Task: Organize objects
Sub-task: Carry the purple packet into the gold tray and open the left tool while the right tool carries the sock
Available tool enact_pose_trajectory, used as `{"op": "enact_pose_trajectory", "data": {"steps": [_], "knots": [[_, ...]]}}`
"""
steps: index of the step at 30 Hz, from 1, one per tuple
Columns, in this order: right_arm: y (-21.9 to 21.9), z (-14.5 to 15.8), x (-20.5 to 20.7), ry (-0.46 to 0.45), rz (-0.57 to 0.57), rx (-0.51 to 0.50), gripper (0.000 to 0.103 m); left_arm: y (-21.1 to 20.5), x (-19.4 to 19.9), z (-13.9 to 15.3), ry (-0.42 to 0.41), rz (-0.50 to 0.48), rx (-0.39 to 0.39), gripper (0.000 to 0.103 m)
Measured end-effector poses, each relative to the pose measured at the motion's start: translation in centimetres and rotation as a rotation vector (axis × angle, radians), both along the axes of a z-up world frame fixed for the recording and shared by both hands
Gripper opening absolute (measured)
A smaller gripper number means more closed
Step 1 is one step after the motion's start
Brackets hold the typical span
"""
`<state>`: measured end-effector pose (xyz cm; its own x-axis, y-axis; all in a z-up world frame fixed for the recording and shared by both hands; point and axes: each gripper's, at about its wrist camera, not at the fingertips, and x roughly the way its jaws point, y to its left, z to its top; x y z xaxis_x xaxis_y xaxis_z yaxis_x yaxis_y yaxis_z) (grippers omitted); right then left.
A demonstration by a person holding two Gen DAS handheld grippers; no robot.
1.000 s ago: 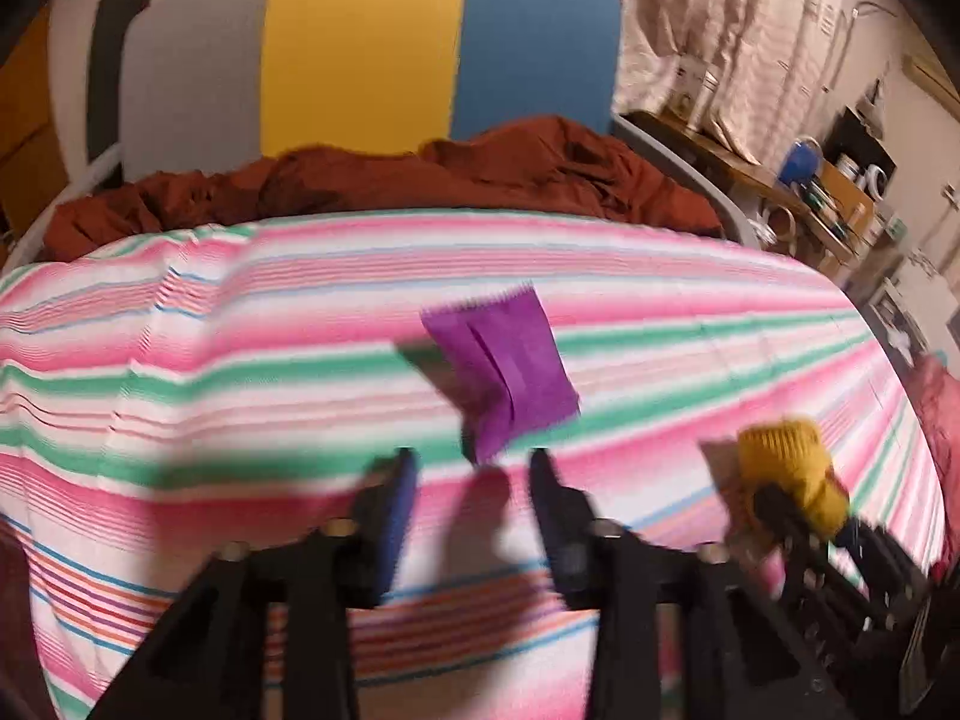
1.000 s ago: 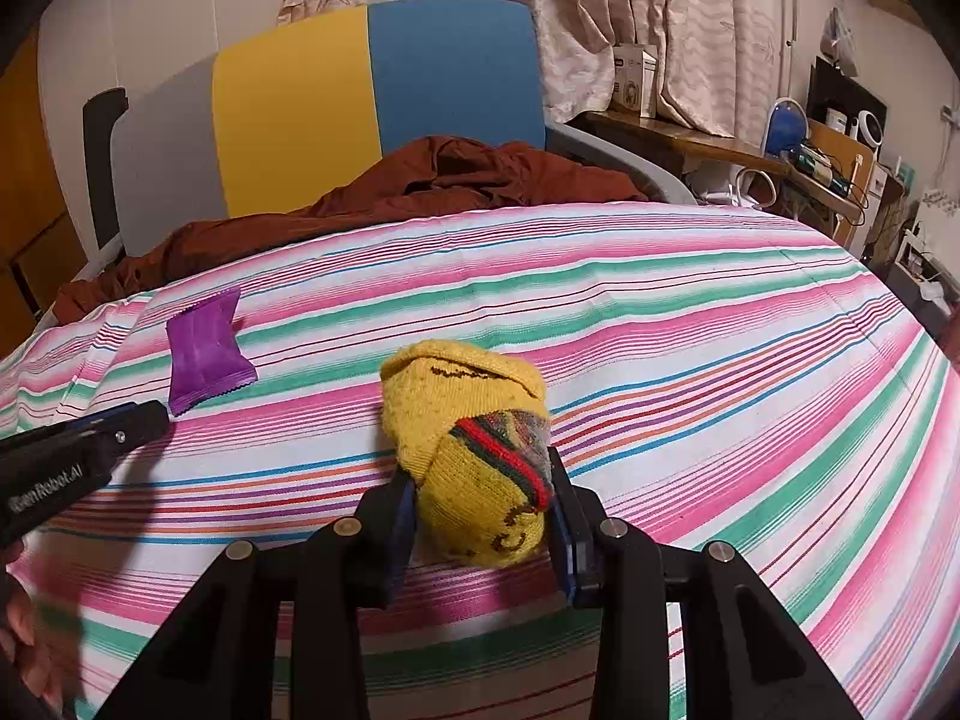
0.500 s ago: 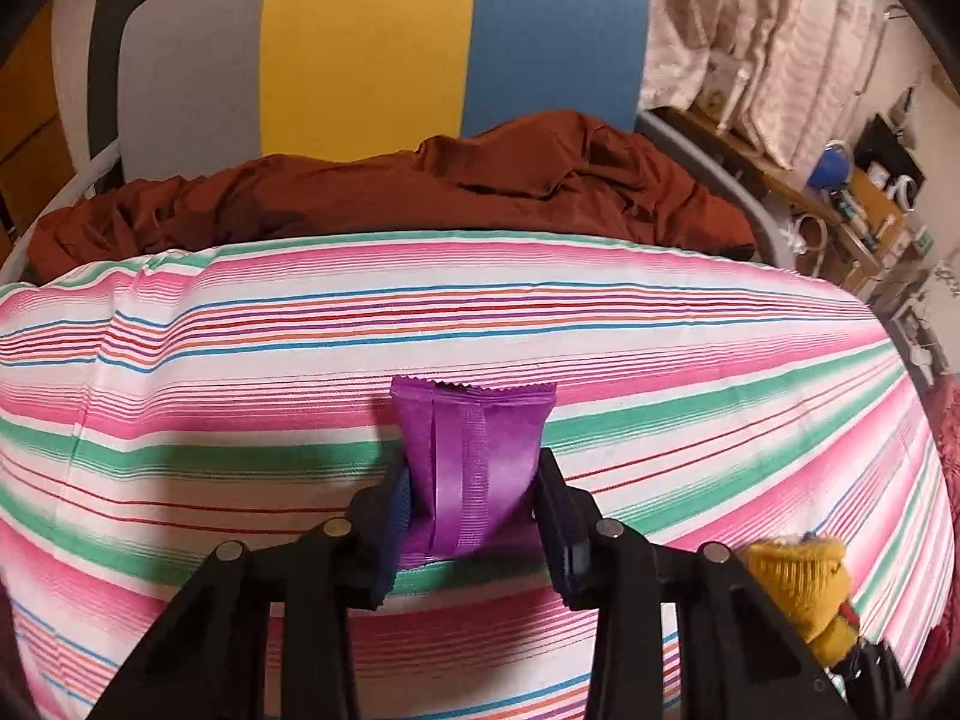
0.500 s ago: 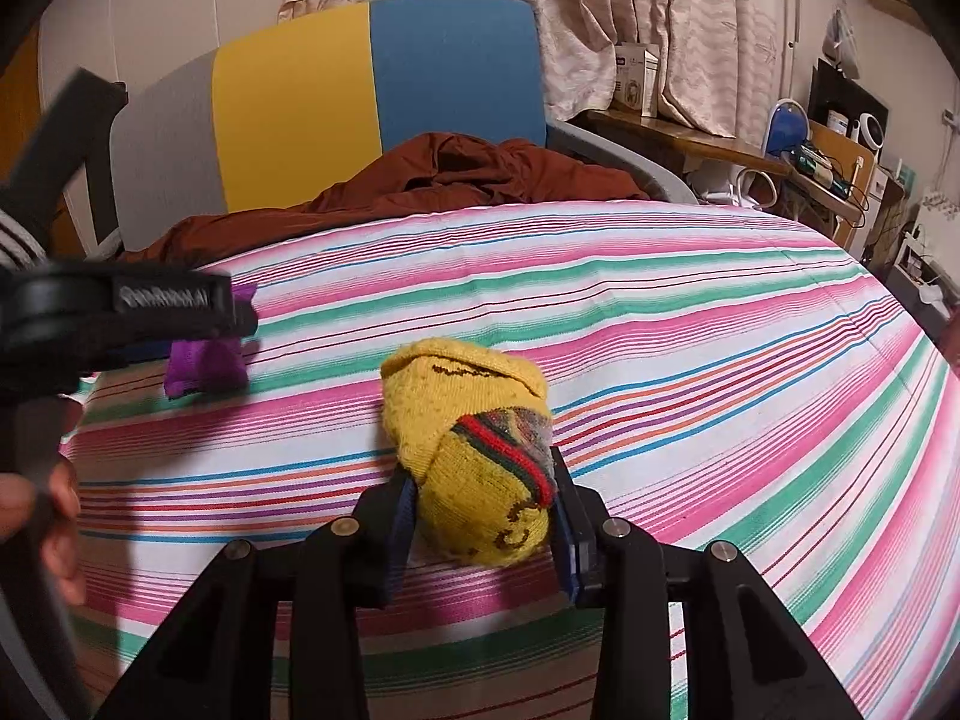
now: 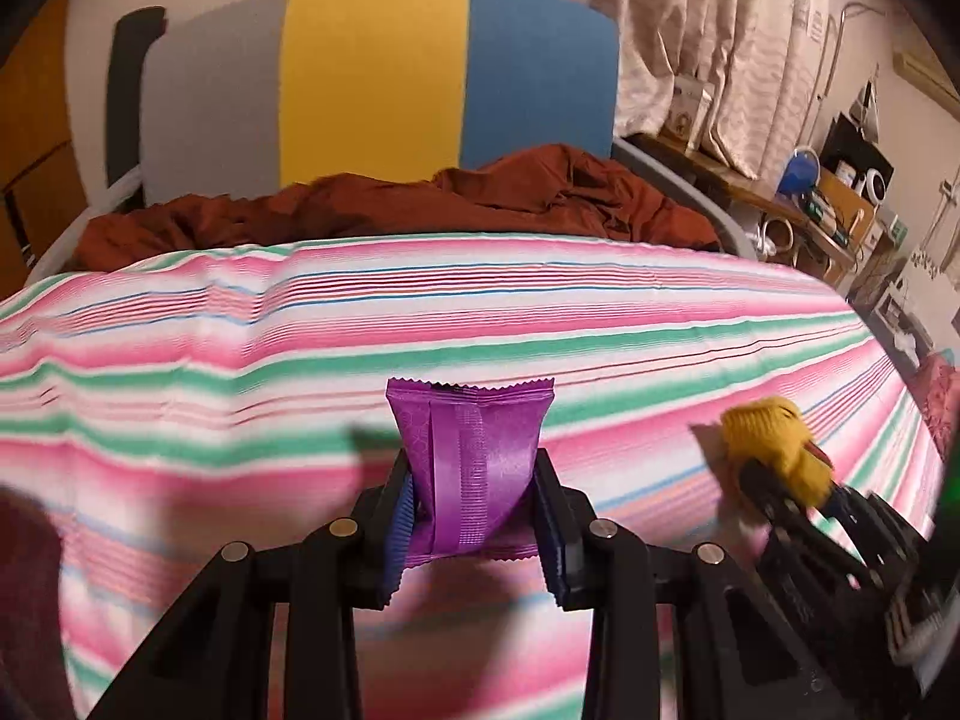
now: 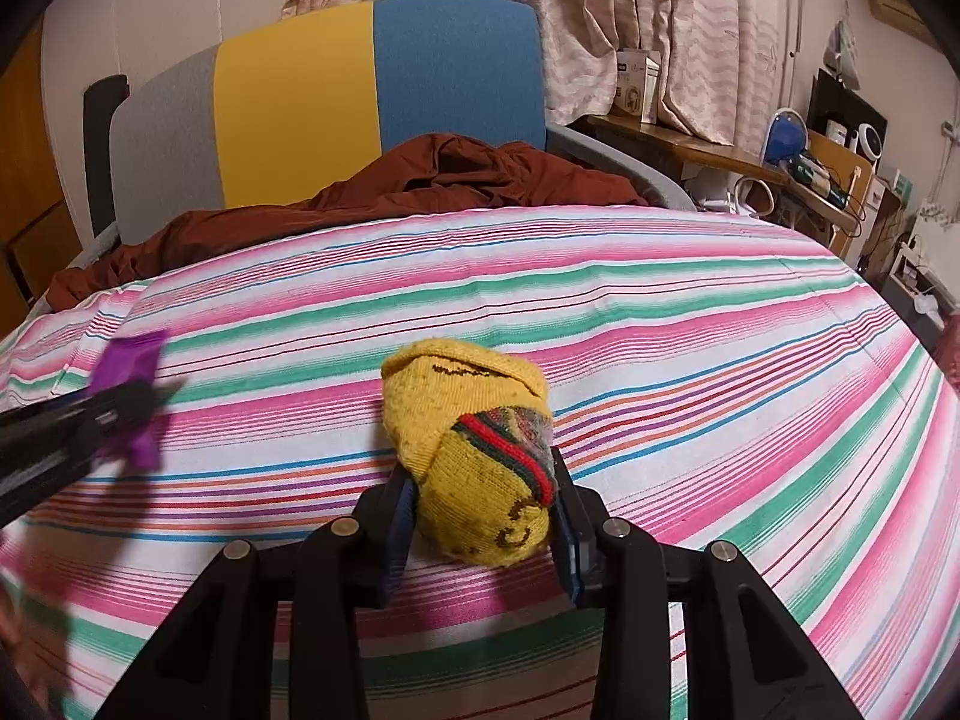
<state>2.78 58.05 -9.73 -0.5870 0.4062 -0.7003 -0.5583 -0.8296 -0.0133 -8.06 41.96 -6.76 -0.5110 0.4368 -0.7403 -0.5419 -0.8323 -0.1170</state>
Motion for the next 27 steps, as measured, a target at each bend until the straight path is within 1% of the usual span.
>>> {"op": "enact_pose_trajectory", "data": {"steps": [4, 7, 10, 12, 15, 18, 20, 24, 27], "knots": [[-0.4, 0.1, -0.1, -0.006, 0.011, 0.020, 0.039, -3.5, 1.7, 1.7, 0.021, 0.044, 0.035, 0.035], [-0.6, 0.2, -0.2, -0.006, 0.017, 0.024, 0.039, -5.5, 3.2, 3.6, 0.064, 0.054, 0.055, 0.035], [-0.9, 0.3, -0.4, -0.006, 0.035, 0.031, 0.039, -7.3, 4.9, 5.7, 0.116, 0.062, 0.061, 0.035], [-1.3, 0.3, -0.6, -0.009, 0.055, 0.036, 0.038, -8.5, 6.0, 6.8, 0.149, 0.068, 0.050, 0.035], [-1.6, 0.5, -0.7, -0.007, 0.075, 0.040, 0.038, -10.9, 7.3, 7.9, 0.172, 0.084, 0.043, 0.035], [-2.1, 0.8, -0.6, 0.001, 0.091, 0.055, 0.038, -13.6, 8.0, 8.5, 0.171, 0.112, 0.048, 0.035], [-2.8, 1.2, -0.6, 0.005, 0.108, 0.084, 0.038, -15.4, 8.5, 8.5, 0.172, 0.130, 0.040, 0.035], [-4.9, 2.0, -0.8, 0.013, 0.181, 0.157, 0.038, -19.2, 8.9, 8.4, 0.157, 0.181, 0.039, 0.035], [-6.5, 2.4, -0.7, 0.022, 0.233, 0.178, 0.038, -22.5, 9.4, 8.3, 0.157, 0.221, 0.039, 0.035]]}}
